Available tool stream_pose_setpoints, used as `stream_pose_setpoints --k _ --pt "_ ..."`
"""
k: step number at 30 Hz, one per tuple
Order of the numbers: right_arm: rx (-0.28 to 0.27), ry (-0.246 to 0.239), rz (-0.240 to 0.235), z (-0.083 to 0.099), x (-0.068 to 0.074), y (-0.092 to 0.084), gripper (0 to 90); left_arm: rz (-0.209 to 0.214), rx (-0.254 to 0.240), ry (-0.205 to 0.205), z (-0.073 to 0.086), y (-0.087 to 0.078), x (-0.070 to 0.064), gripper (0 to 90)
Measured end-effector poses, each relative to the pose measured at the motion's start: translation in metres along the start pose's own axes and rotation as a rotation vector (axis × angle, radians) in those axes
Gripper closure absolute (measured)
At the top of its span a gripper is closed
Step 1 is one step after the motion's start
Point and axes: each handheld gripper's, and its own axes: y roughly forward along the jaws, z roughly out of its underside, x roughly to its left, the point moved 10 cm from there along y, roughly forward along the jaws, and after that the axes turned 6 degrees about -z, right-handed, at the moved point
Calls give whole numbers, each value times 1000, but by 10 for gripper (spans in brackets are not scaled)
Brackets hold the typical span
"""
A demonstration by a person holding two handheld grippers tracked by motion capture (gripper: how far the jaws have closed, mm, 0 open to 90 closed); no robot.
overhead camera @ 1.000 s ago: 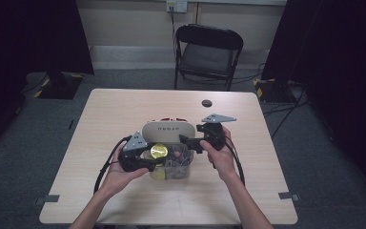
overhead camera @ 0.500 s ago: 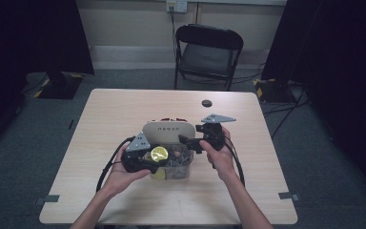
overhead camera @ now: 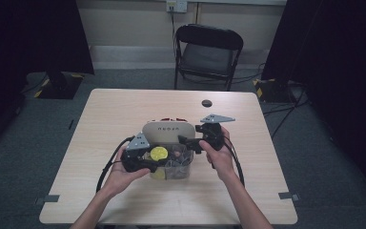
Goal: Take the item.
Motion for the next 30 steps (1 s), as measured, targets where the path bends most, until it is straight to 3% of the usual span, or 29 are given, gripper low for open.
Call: stream_pose_setpoints --k 16,30 --pt "-5 3 3 0 -2 -2 122 -6 -66 -30 -11 -17 4 375" --pt "-1 -9 3 1 -1 -1 117 -4 -81 -58 -8 -38 13 376"
